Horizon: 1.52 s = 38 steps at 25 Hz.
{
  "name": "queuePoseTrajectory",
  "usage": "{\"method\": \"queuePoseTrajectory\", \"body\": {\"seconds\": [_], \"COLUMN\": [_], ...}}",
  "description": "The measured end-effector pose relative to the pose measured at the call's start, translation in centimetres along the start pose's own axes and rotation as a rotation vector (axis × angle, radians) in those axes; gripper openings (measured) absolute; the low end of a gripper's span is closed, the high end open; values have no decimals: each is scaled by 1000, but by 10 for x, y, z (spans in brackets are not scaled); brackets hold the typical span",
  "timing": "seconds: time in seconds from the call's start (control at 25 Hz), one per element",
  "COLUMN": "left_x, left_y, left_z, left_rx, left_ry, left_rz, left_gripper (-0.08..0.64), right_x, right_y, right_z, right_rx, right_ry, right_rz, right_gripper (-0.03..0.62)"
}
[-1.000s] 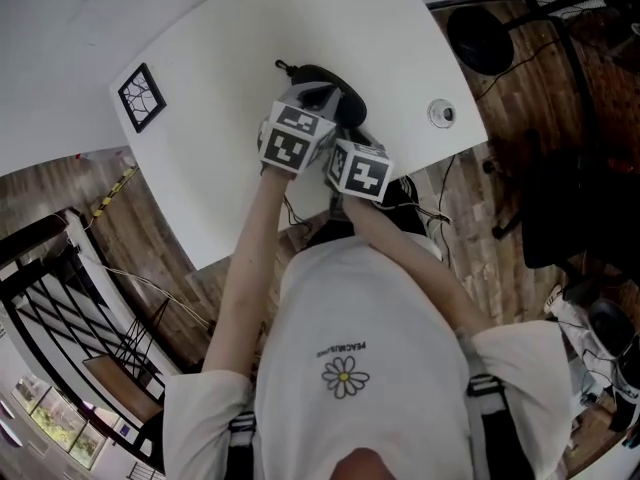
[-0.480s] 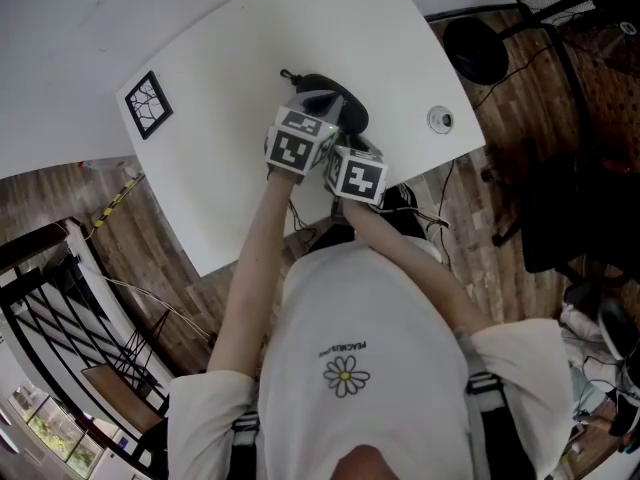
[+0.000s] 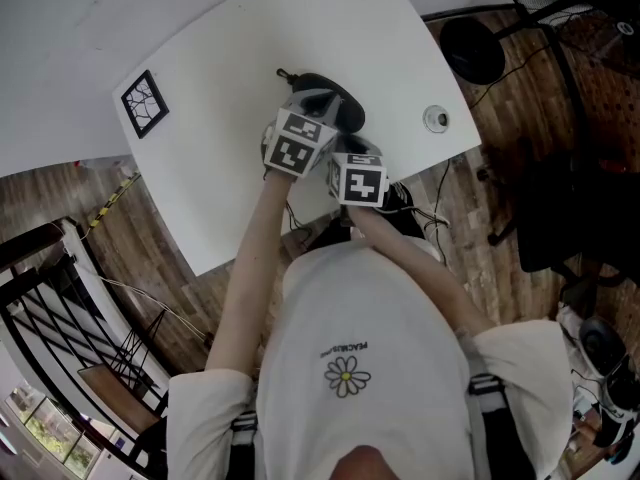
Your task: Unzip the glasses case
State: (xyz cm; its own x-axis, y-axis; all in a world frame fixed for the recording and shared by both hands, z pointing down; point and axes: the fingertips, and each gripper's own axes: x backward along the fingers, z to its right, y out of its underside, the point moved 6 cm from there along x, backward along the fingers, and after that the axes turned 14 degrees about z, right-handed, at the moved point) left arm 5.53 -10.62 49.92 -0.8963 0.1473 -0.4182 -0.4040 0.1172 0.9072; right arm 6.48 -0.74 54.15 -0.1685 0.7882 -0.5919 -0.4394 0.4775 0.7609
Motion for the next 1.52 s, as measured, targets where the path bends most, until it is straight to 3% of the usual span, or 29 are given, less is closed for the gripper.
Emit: {"method": "queuePoseTrajectory", "body": {"seconds": [0.32, 0.44, 0.6, 1.0, 1.32, 1.52], "left_x": [-2, -2, -2, -8, -8, -7], "left_y": [2, 5, 5, 2, 4, 4], "left_z": [4, 6, 8, 12, 12, 14], "left_rx": [-41, -37, -22, 34, 83, 147], "left_ry": [-7, -27, -45, -160, -232, -300], "left_rz": [25, 39, 62, 55, 38, 43], "left_gripper": [15, 15, 15, 15, 15, 15], "right_x": [7, 2, -4, -38, -58, -75], "right_y": [-9, -14, -23, -55, -66, -77], "right_z": [36, 46, 56, 67, 59, 47], "right_rx": [100, 190, 369, 938, 1201, 1266], "right_ry": [4, -24, -159, -531, -735, -810], "right_rz": [2, -13, -68, -186, -193, -182], "right_gripper": [6, 6, 6, 6, 6, 6]}}
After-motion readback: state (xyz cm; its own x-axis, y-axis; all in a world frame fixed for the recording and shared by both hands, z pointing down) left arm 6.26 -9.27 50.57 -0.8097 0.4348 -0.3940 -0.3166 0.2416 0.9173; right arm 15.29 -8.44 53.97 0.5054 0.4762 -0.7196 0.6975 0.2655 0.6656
